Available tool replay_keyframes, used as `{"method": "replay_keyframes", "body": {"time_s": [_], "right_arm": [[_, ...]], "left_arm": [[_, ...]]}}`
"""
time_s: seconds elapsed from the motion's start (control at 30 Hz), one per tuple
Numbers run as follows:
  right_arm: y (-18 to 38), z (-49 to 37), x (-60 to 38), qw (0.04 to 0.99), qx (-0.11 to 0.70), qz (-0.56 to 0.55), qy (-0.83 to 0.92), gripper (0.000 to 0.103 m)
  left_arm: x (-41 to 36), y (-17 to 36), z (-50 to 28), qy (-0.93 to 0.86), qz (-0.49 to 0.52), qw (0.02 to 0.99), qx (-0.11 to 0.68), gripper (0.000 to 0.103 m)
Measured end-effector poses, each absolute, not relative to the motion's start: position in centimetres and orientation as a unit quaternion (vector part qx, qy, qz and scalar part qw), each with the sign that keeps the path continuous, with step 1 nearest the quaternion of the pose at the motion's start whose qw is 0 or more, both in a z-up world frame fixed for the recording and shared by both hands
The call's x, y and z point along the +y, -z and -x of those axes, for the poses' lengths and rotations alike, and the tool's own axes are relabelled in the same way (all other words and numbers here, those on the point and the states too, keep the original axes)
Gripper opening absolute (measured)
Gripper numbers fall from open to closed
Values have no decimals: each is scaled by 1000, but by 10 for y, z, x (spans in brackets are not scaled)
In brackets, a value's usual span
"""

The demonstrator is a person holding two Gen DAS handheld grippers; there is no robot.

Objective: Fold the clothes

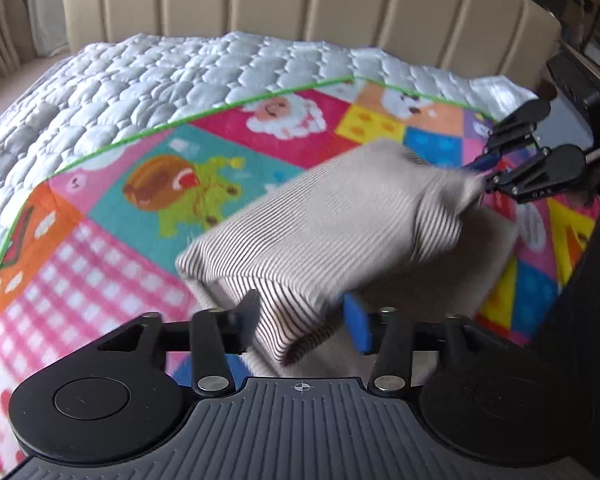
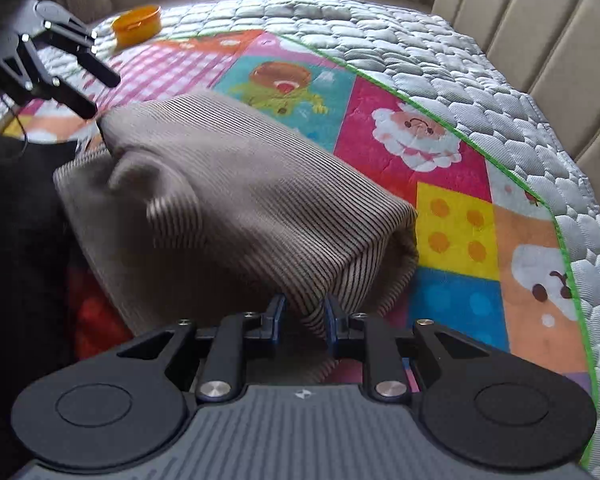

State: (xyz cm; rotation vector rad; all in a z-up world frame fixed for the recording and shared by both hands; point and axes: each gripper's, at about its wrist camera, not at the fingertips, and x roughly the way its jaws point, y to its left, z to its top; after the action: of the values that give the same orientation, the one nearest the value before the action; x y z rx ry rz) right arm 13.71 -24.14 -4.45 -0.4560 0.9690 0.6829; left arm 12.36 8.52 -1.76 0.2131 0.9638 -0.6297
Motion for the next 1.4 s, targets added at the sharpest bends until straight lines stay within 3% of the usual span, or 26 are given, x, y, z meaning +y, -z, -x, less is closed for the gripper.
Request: {"method": "replay_keyframes", "body": {"time_s": [0.13, 0.2, 0.37, 0.6, 0.67, 0.7, 0.8, 0.87, 0.93, 1.1, 1.27, 1.3, 1.33, 1.4], "right_arm": [[26, -119, -264, 821, 449, 184, -301, 45], [21, -120, -271, 835, 445, 150, -288, 56], [36, -145, -270, 858, 447, 53, -247, 61], [89, -193, -245, 865, 461, 2, -198, 61], [101, -200, -239, 862, 470, 2, -192, 61], [106, -204, -237, 858, 477, 0, -190, 58], [105, -203, -230, 854, 478, 14, -205, 30], [90, -195, -229, 855, 471, 34, -214, 18], [68, -188, -233, 853, 471, 26, -226, 17], [35, -159, -238, 840, 475, 32, -259, 17], [69, -150, -228, 831, 493, 84, -243, 18], [78, -150, -224, 831, 493, 100, -238, 19], [87, -152, -220, 830, 492, 117, -235, 20], [97, -156, -218, 832, 491, 123, -227, 27]], "left_arm": [[98, 11, -118, 284, -41, 840, 461, 84], [101, 18, -125, 268, 9, 836, 478, 85], [93, 53, -150, 211, 65, 822, 525, 86], [76, 93, -178, 173, 58, 813, 554, 84], [70, 93, -179, 189, 50, 817, 543, 71], [67, 92, -179, 191, 40, 819, 540, 70], [56, 89, -178, 189, 6, 822, 538, 54], [54, 82, -179, 196, 4, 817, 543, 44], [54, 69, -180, 212, 11, 812, 544, 36], [55, 33, -169, 225, -9, 807, 546, 36], [44, 56, -149, 212, -80, 776, 588, 40], [41, 65, -148, 201, -96, 770, 598, 43], [40, 73, -150, 191, -105, 765, 606, 53], [40, 83, -155, 173, -106, 757, 621, 57]]}}
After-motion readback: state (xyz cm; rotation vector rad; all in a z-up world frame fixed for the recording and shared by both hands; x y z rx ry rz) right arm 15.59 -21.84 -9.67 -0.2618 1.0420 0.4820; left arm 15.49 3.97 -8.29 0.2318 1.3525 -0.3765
